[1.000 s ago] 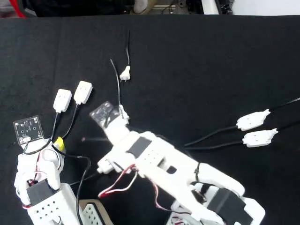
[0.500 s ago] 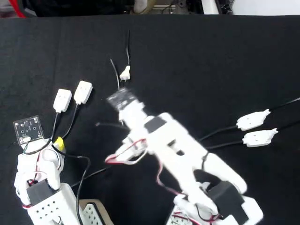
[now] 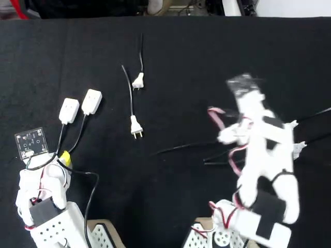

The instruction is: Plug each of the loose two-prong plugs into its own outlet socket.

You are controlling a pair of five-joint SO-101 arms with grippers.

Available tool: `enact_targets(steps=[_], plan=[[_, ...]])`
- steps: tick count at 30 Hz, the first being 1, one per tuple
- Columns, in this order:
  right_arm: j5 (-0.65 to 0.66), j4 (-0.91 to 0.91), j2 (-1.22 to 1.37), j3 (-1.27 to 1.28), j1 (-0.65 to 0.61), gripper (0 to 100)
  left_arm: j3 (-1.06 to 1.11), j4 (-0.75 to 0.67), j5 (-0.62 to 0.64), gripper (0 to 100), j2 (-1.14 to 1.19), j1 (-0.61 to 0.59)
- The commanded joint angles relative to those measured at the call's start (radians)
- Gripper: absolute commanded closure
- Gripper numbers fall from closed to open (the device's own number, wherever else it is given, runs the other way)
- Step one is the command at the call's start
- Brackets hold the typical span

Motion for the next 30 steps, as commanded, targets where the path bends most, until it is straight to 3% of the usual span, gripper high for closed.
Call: enact_targets(steps=[1, 8, 17, 21, 24, 30], plan=[[0.057, -0.1, 0.119, -0.134, 0.135, 98.6, -0.004, -0.021, -0.005, 74, -0.003, 0.005], [0.087, -0.103, 0.443, -0.475, 0.226, 98.6, -0.004, -0.021, -0.003, 74, -0.003, 0.005], [0.064, 0.245, 0.634, -0.831, 0.259, 95.5, -0.005, -0.021, -0.002, 74, -0.003, 0.005], [-0.123, 0.387, 0.59, -0.928, 0.204, 81.0, -0.007, -0.021, 0.0, 74, -0.003, 0.005], [-0.138, 0.496, 0.53, -0.975, 0.132, 75.7, -0.007, -0.017, 0.0, 74, -0.003, 0.005], [-0.275, 0.684, 0.349, -0.992, -0.087, 87.6, -0.004, -0.015, -0.005, 74, -0.003, 0.004]])
